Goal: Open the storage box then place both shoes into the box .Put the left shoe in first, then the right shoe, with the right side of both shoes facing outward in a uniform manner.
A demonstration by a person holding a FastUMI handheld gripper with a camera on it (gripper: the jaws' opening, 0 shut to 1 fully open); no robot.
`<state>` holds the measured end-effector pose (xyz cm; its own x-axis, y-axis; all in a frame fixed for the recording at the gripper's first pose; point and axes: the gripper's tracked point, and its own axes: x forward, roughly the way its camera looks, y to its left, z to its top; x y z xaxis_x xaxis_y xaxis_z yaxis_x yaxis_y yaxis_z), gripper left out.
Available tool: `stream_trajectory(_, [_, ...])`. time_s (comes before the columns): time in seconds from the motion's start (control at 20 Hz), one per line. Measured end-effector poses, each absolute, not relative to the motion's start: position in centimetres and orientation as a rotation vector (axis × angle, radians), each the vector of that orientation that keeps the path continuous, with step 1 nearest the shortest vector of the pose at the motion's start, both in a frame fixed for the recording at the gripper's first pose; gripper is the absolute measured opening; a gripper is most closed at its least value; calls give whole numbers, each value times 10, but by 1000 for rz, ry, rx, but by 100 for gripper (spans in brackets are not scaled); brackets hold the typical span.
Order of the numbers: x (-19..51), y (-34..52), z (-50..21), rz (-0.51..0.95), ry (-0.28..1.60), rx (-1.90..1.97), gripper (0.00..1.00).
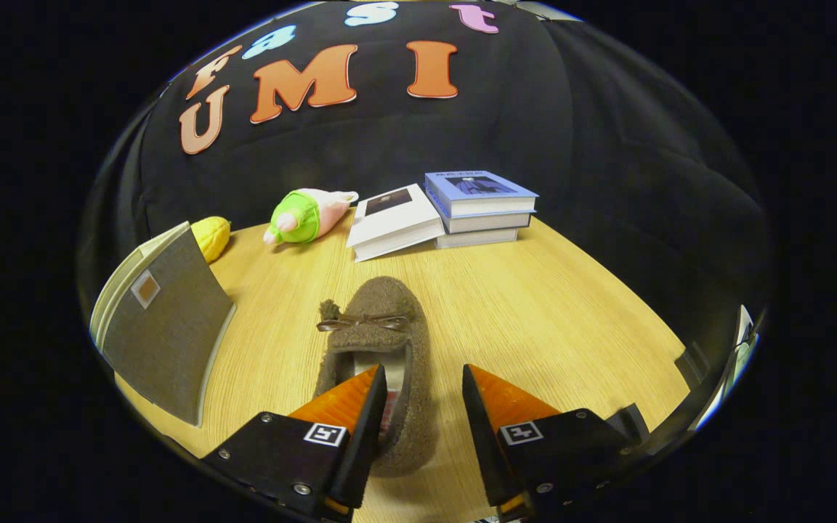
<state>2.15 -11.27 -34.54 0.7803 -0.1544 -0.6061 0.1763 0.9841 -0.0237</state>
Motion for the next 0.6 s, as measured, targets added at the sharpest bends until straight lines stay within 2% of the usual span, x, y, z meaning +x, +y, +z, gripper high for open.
stream_trajectory(0.15, [27,-105,-354,-156,672,41,53])
stream_trajectory(0.3, [37,-104,-356,-161,673,18,38])
stream_trajectory(0.6, [53,-112,-371,-200,682,45,19])
